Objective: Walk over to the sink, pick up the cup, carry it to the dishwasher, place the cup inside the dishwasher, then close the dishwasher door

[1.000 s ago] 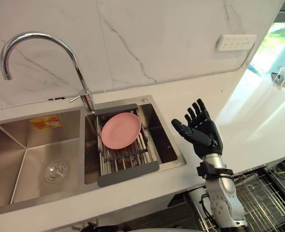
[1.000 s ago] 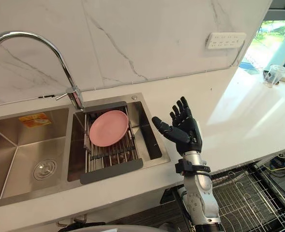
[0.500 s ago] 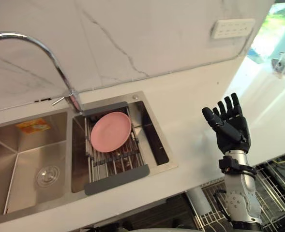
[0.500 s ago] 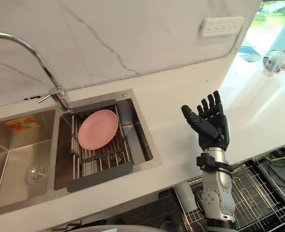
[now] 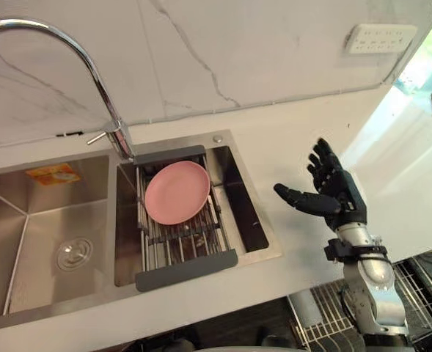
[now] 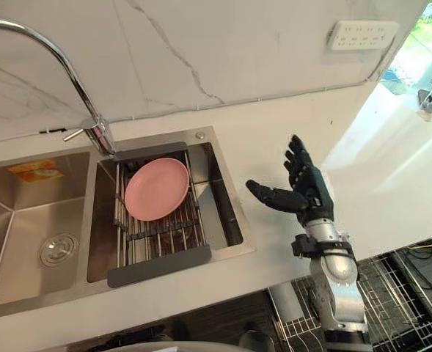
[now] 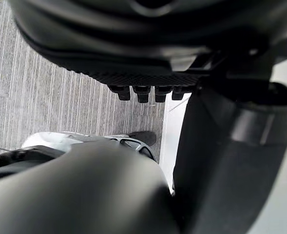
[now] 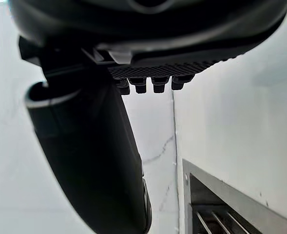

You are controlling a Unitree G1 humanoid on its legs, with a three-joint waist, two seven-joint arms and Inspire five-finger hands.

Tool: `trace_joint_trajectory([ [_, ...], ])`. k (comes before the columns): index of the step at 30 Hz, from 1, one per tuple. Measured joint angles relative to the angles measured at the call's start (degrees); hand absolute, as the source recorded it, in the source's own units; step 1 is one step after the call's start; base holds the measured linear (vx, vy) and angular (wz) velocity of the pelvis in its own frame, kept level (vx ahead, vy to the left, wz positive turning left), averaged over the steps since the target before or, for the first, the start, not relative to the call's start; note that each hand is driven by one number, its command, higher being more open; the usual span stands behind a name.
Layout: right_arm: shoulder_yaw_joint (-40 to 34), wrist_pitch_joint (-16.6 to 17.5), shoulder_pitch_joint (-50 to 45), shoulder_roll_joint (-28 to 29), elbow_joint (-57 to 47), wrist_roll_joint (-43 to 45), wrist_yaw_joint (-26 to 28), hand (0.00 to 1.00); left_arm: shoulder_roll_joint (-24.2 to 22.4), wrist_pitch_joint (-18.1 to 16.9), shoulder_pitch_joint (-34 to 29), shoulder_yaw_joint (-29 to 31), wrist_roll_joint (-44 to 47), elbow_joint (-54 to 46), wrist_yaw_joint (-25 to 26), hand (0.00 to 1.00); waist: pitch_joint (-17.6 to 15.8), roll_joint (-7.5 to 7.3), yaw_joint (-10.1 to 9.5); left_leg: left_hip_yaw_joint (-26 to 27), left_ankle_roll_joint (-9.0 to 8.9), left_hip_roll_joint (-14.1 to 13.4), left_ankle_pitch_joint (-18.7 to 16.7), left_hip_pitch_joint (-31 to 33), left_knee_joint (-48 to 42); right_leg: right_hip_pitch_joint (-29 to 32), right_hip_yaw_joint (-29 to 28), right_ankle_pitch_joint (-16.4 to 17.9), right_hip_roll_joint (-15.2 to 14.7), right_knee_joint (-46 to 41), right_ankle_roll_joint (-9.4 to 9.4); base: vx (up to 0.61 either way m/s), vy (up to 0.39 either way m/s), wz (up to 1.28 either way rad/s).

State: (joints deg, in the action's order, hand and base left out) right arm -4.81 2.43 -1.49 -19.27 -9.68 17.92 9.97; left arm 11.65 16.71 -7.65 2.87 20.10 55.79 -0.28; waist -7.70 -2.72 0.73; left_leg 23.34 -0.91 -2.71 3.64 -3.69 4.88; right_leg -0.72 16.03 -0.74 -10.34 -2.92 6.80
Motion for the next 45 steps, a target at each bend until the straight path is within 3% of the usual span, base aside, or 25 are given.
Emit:
trace_joint_trajectory([
  [11,9.3,-8.1,4.9,-5.5,-1.8,-4.9,8.0,1.00,0.0,0.5,0.0,2.3,-2.0,-0.5,0.4,1.00,0.3,-1.78,-1.57,-2.2,0.16,0.0,0.0,-0.3,0.0,-1.8,3.6,0.0,-0.3,-0.5,-0.05,0.00,0.002,0.10],
  [26,22.1,-8.4,14.6,-5.5,6.2,-16.3,9.6,1.00,0.8,1.9,-0.1,3.6,-2.0,-0.7,0.2,1.00,1.5,-3.67,-4.07,-4.2,0.37,0.2,0.6,-1.0,0.4,-1.8,7.9,1.1,-1.6,-5.1,-1.81,-0.02,0.007,0.07],
  [30,22.8,-8.4,15.3,-5.5,9.3,-21.7,7.5,1.00,0.8,1.8,0.0,3.6,-2.0,-0.8,0.1,1.00,1.5,-3.68,-4.41,-5.4,0.57,0.1,1.1,-0.5,0.4,-1.8,9.6,1.9,-1.7,-5.8,-2.80,-0.02,-0.026,0.14],
  [45,22.8,-4.5,17.0,-7.8,11.4,-34.6,-0.5,1.00,0.9,1.9,0.0,4.5,-2.1,-1.6,0.1,1.00,1.3,-4.48,-4.86,-5.7,0.14,-0.3,2.2,0.3,0.5,-1.4,10.3,2.5,-1.3,-5.4,-2.08,0.00,-0.013,0.01],
])
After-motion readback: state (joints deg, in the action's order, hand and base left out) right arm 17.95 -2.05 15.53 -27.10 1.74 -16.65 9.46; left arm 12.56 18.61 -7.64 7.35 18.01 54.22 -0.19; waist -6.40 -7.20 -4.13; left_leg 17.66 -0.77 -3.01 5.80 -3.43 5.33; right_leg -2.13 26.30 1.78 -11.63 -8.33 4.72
